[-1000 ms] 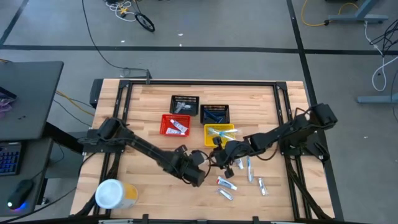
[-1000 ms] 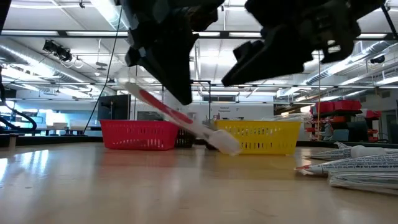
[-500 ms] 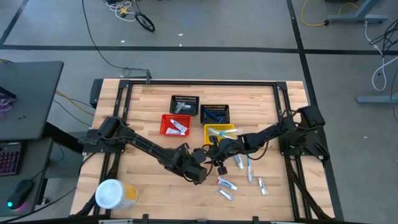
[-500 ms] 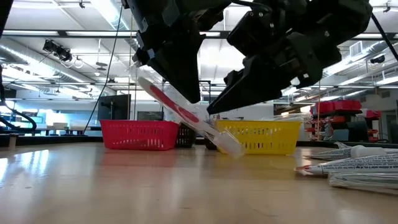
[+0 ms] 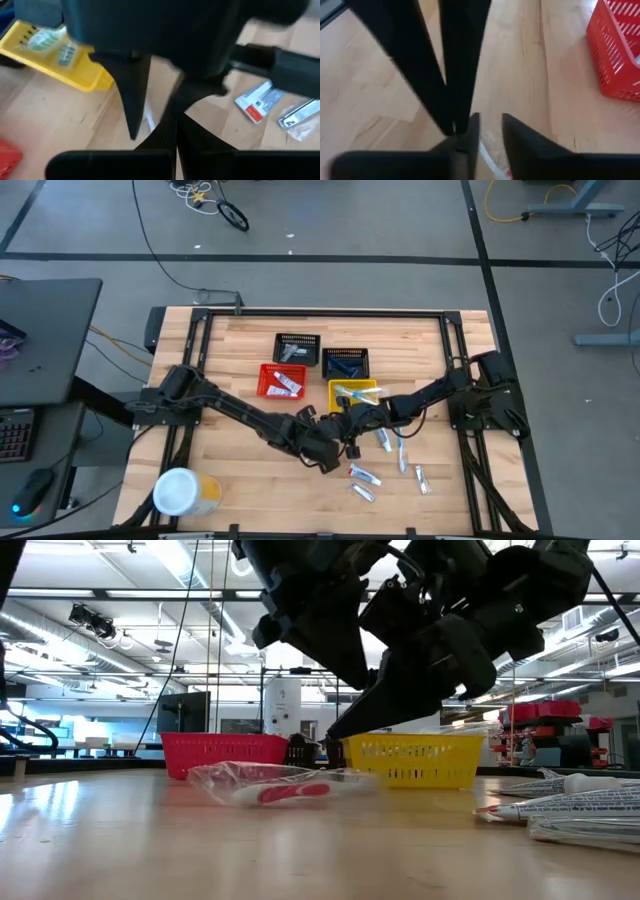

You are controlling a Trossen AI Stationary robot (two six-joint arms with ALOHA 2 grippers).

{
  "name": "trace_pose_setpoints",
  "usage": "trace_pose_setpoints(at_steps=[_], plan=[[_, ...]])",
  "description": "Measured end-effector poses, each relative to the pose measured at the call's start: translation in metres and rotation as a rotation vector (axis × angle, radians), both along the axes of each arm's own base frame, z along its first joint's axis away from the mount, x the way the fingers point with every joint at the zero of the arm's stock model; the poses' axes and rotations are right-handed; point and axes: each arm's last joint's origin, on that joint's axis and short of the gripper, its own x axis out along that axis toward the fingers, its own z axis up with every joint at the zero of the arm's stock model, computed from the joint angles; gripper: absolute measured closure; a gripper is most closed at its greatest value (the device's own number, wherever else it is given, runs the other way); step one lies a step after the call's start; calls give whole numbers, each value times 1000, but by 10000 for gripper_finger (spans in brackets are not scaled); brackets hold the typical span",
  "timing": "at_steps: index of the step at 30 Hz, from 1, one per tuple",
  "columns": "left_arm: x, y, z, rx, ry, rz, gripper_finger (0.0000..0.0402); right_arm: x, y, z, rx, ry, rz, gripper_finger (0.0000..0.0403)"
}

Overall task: Pick & Place Travel size toiletries
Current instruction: Put the orange toothbrush into the yellow bin

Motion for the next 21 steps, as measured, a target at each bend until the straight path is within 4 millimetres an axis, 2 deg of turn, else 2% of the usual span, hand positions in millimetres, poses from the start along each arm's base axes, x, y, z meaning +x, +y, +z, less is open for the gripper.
trace_pose_setpoints(at_steps=[3, 5, 8, 11, 17, 21], plan=[[1, 1, 0, -18, 7, -16, 399, -1, -1, -2, -23, 17, 19, 384], [1, 1, 0, -20, 10, -15, 396, -1, 0, -2, -83, 3, 97, 392], [-1, 2, -1, -13, 26, 1, 386, 0, 4, 1, -102, -37, 160, 375], [-12, -1, 8, -12, 46, 25, 379, 1, 6, 3, -107, -64, 172, 351], [-60, -11, 58, 67, 5, 129, 384, 3, 4, 4, -119, -73, 170, 293], [-87, -9, 83, 129, -31, 195, 394, 17, 7, -1, -114, -77, 177, 256]])
